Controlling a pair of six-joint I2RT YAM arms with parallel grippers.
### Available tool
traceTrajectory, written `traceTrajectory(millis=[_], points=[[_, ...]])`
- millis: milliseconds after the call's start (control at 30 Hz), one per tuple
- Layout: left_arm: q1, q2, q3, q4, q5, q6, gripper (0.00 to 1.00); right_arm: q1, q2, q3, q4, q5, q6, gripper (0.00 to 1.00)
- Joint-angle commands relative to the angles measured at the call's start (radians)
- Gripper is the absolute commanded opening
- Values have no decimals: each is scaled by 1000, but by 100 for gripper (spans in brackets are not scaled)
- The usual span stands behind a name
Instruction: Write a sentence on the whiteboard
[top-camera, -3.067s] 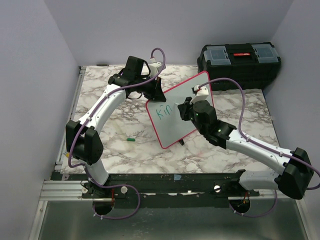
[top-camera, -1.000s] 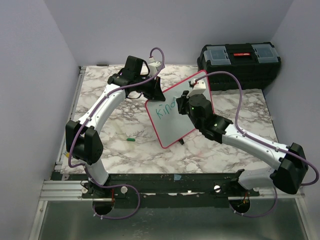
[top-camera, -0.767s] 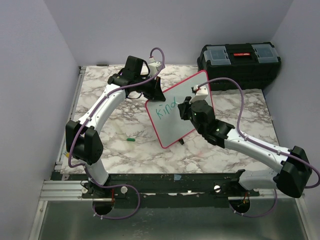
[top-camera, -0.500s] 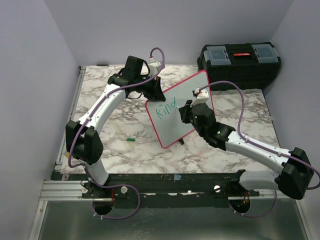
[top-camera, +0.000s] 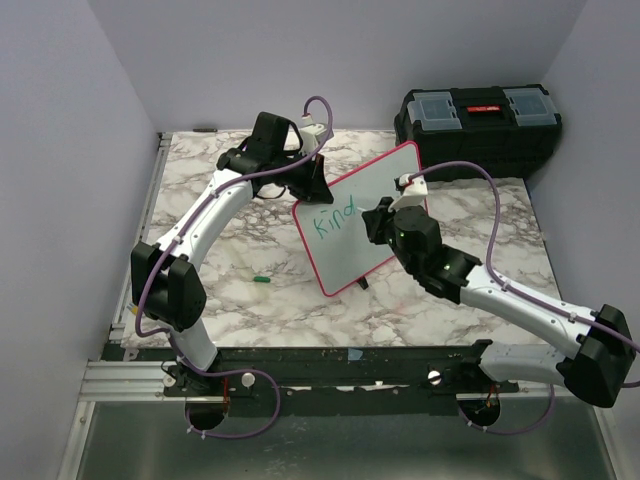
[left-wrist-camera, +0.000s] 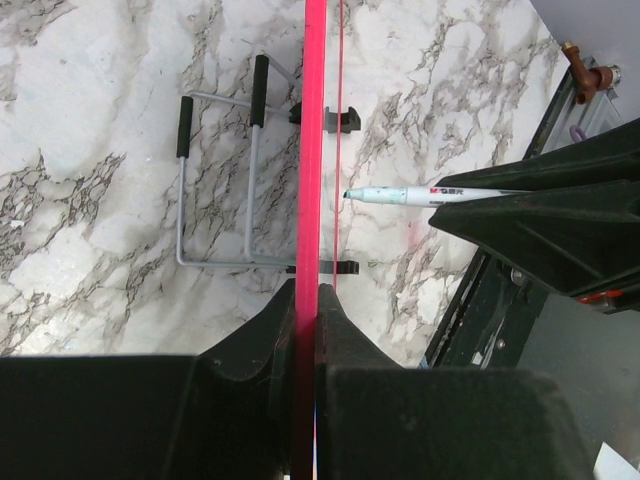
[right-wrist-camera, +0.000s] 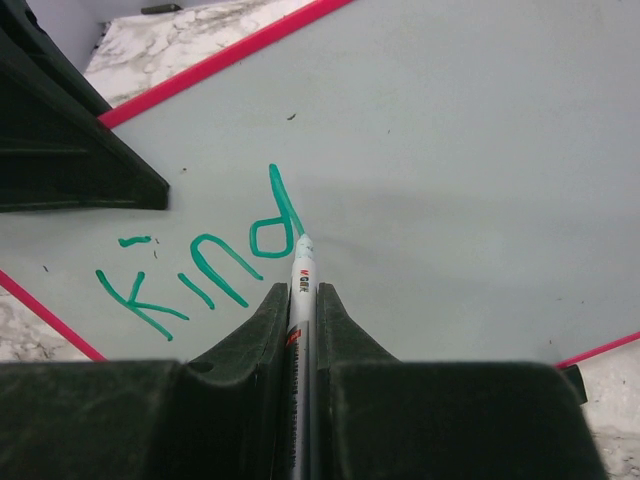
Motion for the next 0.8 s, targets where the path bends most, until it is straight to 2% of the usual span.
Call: traceTrajectory(millis=[0,767], points=[[-3,-39,21,6,-57,43,0,-12,-3,30,-2,39,-12,1],[-5,-48,16,9,-57,45,0,-40,77,62,31,25,-11,1]])
